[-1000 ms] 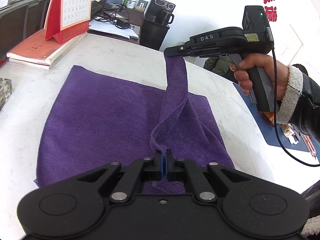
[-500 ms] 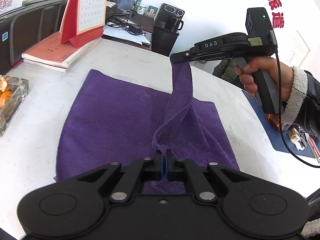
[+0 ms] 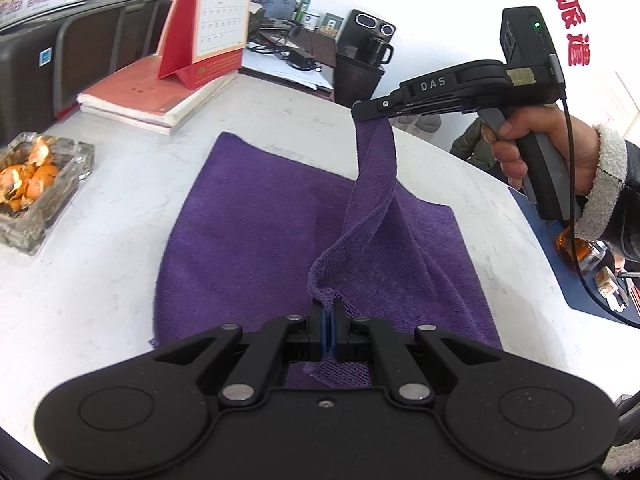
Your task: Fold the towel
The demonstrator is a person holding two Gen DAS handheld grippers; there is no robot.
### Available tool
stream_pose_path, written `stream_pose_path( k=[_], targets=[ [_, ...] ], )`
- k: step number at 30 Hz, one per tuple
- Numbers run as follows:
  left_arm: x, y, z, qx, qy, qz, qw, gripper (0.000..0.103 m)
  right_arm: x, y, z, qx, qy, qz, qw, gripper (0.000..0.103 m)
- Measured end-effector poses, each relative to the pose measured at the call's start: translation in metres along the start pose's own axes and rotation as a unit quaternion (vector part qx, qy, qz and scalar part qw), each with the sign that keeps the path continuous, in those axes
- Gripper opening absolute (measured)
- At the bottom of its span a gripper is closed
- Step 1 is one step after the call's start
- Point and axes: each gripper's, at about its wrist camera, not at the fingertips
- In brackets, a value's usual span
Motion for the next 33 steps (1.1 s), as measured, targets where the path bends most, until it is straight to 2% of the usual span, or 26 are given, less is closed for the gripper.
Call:
stream_pose_path(
  k=[20,29,33],
  targets=[
    [-0.042,-0.009,-0.002,0.006,-0.052,0.049,0.9974,0.002,-0.022,0.05,0.023,-0.016,-0.014,0.024,0.999,0.005],
    [-0.072,0.006,-0.01,-0.002,-0.096,0.078,0.9923,0.002,-0.029,0.075,0.03,-0.024,-0.015,0.034,0.999,0.005],
    [-0.084,0.013,-0.012,-0.009,-0.112,0.096,0.9891,0.002,-0.036,0.099,0.027,-0.03,-0.017,0.04,0.999,0.007]
  ],
)
Point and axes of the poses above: each gripper's, at about its wrist camera, not at the fingertips, and y roughly the way its jaws point, x to its right, z to its top, and after that the axes turned 1 degree about -z, right-handed
